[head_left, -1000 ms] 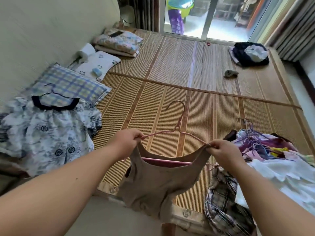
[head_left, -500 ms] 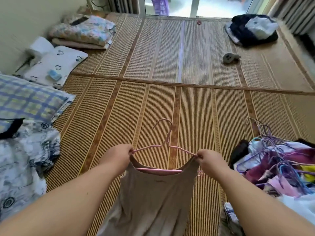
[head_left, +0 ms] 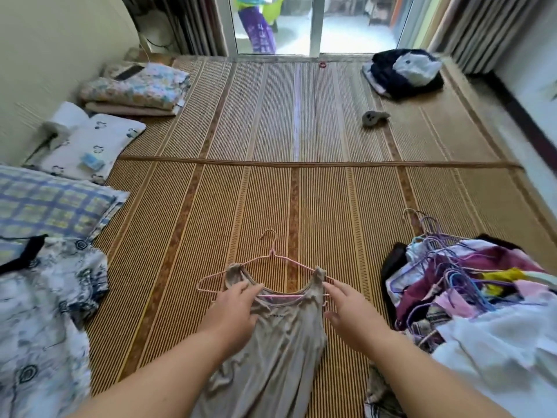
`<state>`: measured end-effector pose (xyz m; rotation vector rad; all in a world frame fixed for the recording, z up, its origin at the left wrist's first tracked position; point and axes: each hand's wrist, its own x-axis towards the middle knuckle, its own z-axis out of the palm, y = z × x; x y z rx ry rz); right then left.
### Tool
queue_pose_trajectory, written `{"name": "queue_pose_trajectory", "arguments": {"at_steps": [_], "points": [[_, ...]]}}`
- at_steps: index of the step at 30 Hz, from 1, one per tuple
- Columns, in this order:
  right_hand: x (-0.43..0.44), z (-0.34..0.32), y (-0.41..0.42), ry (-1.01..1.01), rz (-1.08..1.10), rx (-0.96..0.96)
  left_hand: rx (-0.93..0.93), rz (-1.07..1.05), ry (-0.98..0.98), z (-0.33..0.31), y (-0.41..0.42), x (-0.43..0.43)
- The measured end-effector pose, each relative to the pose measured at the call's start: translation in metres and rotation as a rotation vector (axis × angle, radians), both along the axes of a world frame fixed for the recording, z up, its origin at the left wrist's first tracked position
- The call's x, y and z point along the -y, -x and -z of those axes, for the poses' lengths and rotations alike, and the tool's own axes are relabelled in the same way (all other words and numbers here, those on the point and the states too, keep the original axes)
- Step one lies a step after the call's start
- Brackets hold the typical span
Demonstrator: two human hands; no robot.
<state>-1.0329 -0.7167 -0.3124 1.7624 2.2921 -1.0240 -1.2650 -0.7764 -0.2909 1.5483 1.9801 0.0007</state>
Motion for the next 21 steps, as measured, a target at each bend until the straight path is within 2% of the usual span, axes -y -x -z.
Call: {"name": "queue_pose_trajectory", "arguments": {"at_steps": [5, 12, 21], "points": [[0.064, -0.061, -0.032, -0.075, -0.003, 0.007, 0.019, 0.214, -0.074, -0.059, -0.051, 0.055], [0.156, -0.117, -0.109, -0.170, 0.058, -0.001, 0.048, 0.365, -0.202, -0.112, -0.131, 0.114], [0.205, -0.135, -0.252, -0.135, 0.251, 0.135, 0.140, 0.506, -0.153, -0.111, -0.251, 0.140]]}}
